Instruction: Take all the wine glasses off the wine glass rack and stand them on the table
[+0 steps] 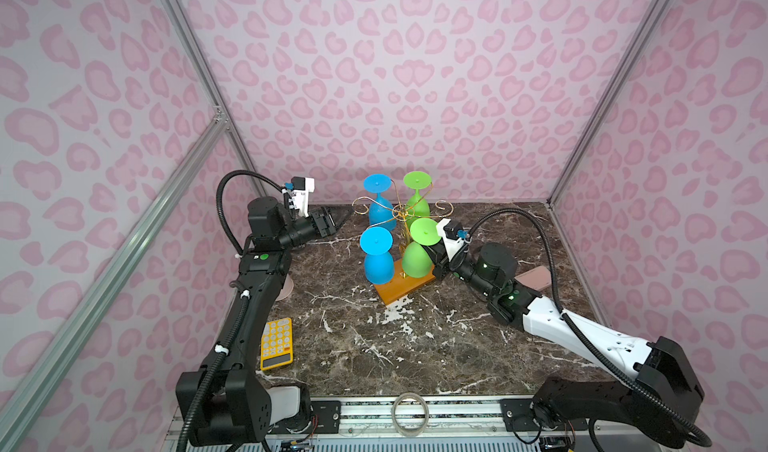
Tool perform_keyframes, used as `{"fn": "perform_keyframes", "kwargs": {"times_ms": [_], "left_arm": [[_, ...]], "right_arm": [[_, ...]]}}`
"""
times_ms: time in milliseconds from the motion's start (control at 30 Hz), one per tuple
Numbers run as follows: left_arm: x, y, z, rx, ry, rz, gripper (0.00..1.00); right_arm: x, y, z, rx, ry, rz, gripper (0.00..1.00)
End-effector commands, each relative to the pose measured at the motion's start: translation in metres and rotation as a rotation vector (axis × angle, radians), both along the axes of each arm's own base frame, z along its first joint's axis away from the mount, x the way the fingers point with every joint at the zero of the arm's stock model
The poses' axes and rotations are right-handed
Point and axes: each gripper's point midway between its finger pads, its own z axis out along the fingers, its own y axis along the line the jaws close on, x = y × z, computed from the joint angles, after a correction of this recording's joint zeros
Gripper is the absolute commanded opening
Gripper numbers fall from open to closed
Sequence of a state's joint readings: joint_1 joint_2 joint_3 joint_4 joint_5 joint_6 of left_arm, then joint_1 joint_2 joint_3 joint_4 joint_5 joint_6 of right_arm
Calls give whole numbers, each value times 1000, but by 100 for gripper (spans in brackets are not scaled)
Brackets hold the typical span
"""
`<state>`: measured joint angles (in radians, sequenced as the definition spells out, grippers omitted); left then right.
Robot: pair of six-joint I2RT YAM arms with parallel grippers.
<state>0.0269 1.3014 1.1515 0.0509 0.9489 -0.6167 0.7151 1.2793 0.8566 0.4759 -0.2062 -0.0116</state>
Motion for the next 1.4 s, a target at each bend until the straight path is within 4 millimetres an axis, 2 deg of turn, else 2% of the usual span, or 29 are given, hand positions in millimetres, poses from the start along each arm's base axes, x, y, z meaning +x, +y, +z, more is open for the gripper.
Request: {"fn": "perform_keyframes", "kwargs": {"times_ms": [0, 167, 500, 600, 800, 1000, 1367], "left_arm": [[-3, -6, 4, -25, 10, -61, 68], [-1, -12, 8, -38, 6, -94, 63], [16, -22, -6, -30, 53, -104, 58], [23, -22, -10, -27, 60, -95, 53], [30, -31, -7, -37, 53, -114, 37], [35, -34, -4, -45, 49, -113, 4], [35, -38, -1, -58, 56, -120, 3]], "right_arm": [[1, 2, -7, -18, 6, 1, 0], [1, 3, -9, -23, 9, 4, 0], [0, 6, -10, -37, 8, 7, 0], [0, 7, -11, -40, 7, 9, 0], [1, 8, -14, -52, 10, 7, 0], [1, 11, -16, -61, 10, 15, 0], [3, 13, -16, -83, 0, 16, 0]]}}
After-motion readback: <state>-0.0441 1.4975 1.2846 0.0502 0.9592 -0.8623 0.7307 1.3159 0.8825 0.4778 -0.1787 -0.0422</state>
